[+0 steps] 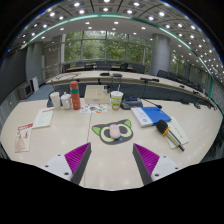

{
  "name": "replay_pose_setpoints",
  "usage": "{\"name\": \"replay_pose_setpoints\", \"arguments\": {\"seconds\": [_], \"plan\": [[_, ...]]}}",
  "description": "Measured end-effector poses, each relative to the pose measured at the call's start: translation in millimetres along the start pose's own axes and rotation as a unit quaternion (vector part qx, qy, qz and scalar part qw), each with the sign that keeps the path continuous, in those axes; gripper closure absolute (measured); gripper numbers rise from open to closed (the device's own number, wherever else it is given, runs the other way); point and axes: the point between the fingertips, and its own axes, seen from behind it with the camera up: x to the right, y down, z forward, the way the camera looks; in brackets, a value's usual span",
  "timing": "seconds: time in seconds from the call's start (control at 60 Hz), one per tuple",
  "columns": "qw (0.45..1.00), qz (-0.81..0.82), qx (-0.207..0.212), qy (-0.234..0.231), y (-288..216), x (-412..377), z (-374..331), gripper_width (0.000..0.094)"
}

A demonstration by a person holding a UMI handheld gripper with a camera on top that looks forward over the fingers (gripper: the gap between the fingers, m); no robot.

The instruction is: Arrange mouse

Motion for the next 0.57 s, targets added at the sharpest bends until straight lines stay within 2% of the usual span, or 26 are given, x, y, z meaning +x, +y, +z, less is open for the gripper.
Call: {"name": "replay_pose_setpoints", "arguments": {"seconds": [0.25,0.567], "plan": [[1.0,-0.008,0.01,-0.002,28.7,-24.1,-98.9,0.008],[1.0,-0.01,0.008,-0.005,47.5,-33.8,-125.6,0.0082]]}}
